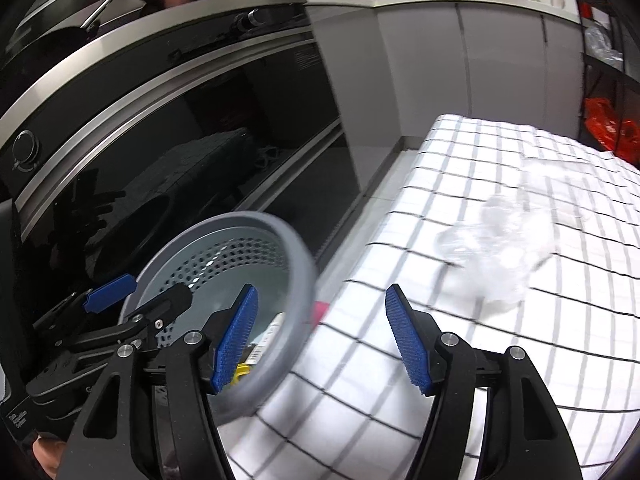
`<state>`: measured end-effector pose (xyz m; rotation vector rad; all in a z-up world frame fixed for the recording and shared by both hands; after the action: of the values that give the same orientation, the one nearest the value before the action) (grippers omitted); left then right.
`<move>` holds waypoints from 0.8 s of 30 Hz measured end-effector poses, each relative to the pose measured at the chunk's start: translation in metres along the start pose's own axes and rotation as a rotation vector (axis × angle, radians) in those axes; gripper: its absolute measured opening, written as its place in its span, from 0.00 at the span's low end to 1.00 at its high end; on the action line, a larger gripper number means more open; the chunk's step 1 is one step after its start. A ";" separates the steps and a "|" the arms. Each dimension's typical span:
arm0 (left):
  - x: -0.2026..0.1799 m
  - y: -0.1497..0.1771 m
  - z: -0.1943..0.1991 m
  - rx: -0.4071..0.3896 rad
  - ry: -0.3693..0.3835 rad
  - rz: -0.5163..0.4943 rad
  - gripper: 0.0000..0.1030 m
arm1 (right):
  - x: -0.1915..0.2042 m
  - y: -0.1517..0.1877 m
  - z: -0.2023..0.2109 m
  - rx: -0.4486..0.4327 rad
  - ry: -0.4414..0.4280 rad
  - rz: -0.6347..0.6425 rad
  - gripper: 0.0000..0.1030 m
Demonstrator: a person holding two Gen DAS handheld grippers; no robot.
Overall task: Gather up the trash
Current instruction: 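Move both grippers from the basket to the table toward the plastic bags and cup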
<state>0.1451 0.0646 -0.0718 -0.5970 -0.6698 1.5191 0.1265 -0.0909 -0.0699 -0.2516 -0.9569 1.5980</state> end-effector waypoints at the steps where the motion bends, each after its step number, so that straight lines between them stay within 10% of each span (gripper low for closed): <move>1: -0.005 0.000 0.000 0.001 0.005 -0.001 0.82 | -0.008 -0.001 0.005 -0.006 0.009 -0.007 0.62; 24: -0.140 -0.009 -0.013 0.017 0.111 -0.129 0.82 | -0.179 -0.006 0.084 -0.123 0.233 -0.237 0.63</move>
<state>0.1686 -0.0741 -0.0775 -0.6087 -0.5980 1.3603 0.1273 -0.2886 -0.0723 -0.3866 -0.8697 1.2649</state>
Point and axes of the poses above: each gripper's, at about its wrist camera, not at the fingertips, and z roughly against the way its jaws point, x to its left, y to its underside, the point moved 9 cm from there along -z, roughly the way its jaws point, and after that the axes turned 4 degrees about -y, right-handed, at the moved point
